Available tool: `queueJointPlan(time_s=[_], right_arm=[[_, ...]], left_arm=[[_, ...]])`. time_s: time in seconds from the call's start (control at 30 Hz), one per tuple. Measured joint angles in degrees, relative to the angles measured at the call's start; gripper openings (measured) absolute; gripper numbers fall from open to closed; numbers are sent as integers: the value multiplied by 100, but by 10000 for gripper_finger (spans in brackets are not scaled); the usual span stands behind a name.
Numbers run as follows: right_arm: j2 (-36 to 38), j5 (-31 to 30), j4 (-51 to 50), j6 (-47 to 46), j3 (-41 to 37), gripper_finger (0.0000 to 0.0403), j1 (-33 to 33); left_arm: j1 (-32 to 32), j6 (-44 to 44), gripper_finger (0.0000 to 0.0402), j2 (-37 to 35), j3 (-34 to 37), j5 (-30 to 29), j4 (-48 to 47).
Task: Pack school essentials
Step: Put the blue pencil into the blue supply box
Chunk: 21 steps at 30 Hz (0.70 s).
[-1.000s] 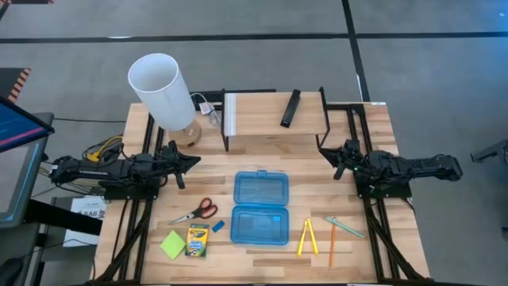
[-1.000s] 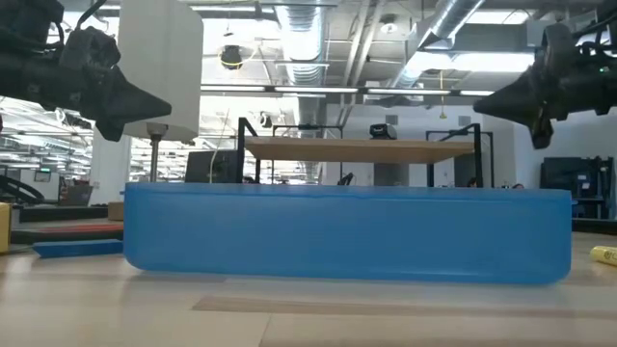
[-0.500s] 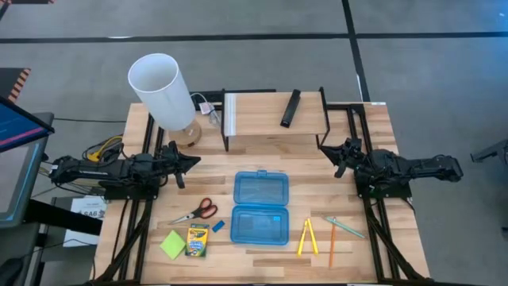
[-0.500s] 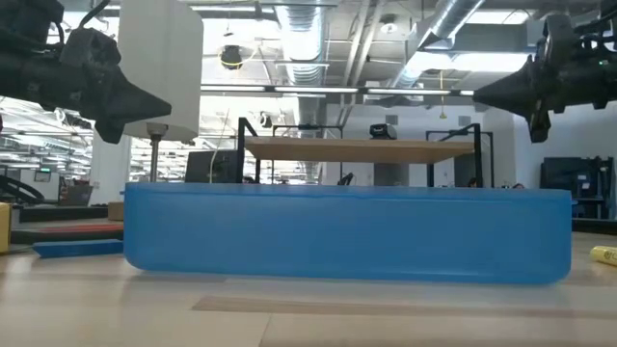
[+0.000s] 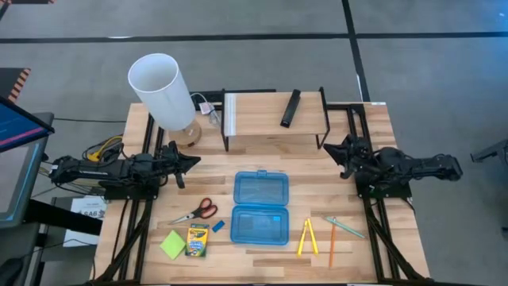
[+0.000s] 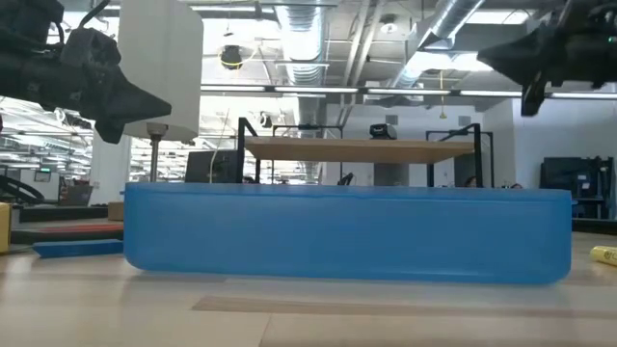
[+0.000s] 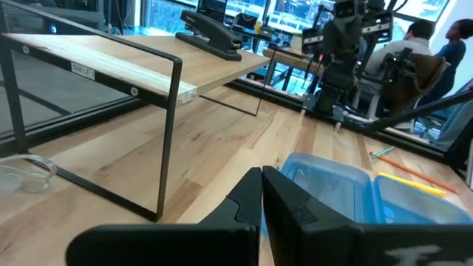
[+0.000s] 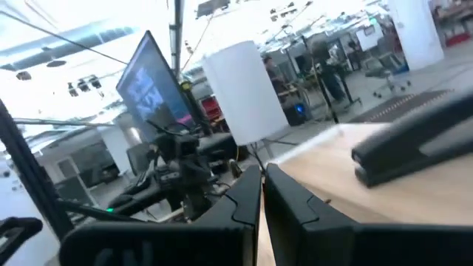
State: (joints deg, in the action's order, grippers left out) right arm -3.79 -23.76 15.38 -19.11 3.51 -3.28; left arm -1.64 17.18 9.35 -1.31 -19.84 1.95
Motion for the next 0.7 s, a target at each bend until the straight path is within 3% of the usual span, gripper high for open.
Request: queueJointPlan(time_s=[0.17,0.4,0.7], right_arm=[[-326,-85,-299,308,445,43,-159],[-1640,-146,-684,695,1448,43,-450],[-3276,-185,-1991,171,2802,43,-1098]], left_arm=[[1,1,0,0,-1,-2,1],[0,0,0,0,1,-9,1],[1,-1,0,0,0,-7,-1]])
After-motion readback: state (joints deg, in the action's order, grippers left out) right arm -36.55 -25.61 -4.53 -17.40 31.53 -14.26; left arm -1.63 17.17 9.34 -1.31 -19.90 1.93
